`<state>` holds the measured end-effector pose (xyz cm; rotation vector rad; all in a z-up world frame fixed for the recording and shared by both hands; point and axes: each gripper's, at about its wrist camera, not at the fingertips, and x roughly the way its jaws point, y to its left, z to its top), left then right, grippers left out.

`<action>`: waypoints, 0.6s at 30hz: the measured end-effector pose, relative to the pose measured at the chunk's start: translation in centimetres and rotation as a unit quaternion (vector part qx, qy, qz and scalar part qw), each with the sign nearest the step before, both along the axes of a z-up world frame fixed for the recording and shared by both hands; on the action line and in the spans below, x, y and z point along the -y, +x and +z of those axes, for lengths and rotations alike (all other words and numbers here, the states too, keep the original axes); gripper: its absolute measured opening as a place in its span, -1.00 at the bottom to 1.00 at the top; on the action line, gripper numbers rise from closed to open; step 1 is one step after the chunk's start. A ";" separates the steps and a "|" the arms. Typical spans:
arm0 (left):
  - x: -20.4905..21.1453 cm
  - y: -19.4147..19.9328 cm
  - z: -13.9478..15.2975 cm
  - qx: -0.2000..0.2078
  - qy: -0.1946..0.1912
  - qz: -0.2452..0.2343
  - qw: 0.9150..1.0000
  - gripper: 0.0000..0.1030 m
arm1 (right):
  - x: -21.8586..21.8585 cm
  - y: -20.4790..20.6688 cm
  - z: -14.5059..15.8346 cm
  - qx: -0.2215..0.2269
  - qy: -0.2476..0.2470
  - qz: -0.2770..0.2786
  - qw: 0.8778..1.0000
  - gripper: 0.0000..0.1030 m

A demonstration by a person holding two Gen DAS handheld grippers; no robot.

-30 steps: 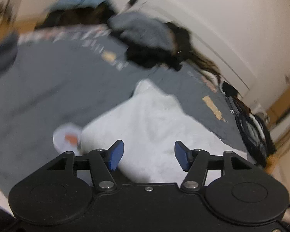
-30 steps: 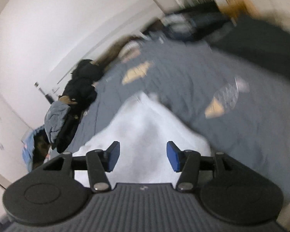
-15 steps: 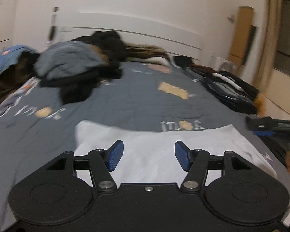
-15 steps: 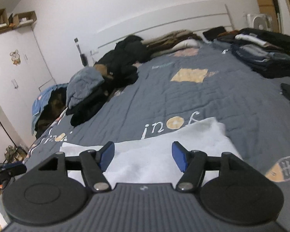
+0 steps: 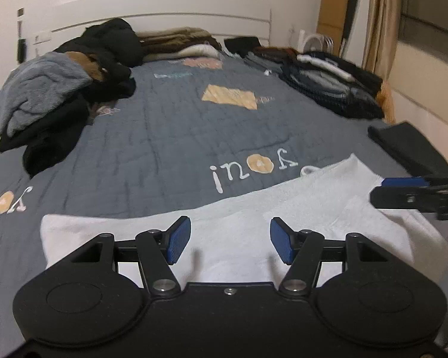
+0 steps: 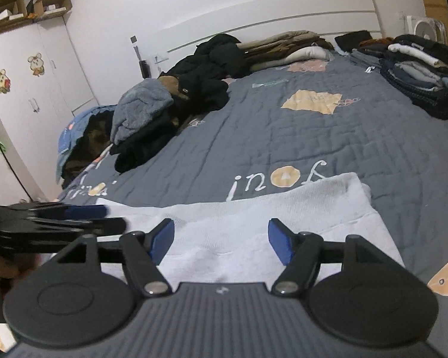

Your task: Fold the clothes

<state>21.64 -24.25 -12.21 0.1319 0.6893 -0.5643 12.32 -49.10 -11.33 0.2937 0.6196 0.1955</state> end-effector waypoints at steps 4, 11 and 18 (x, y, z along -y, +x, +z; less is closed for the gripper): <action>1.8 1.3 -0.8 -0.015 0.021 -0.005 1.000 0.14 | 0.4 -0.5 0.4 -0.006 0.013 0.019 1.000 0.34; 4.5 2.4 -2.1 -0.023 0.056 -0.013 0.998 0.14 | 1.2 -1.4 1.4 -0.014 0.039 0.056 0.998 0.34; 5.9 2.7 -3.4 -0.030 0.089 -0.013 0.996 0.12 | 1.9 -2.0 2.0 -0.006 0.053 0.050 0.997 0.34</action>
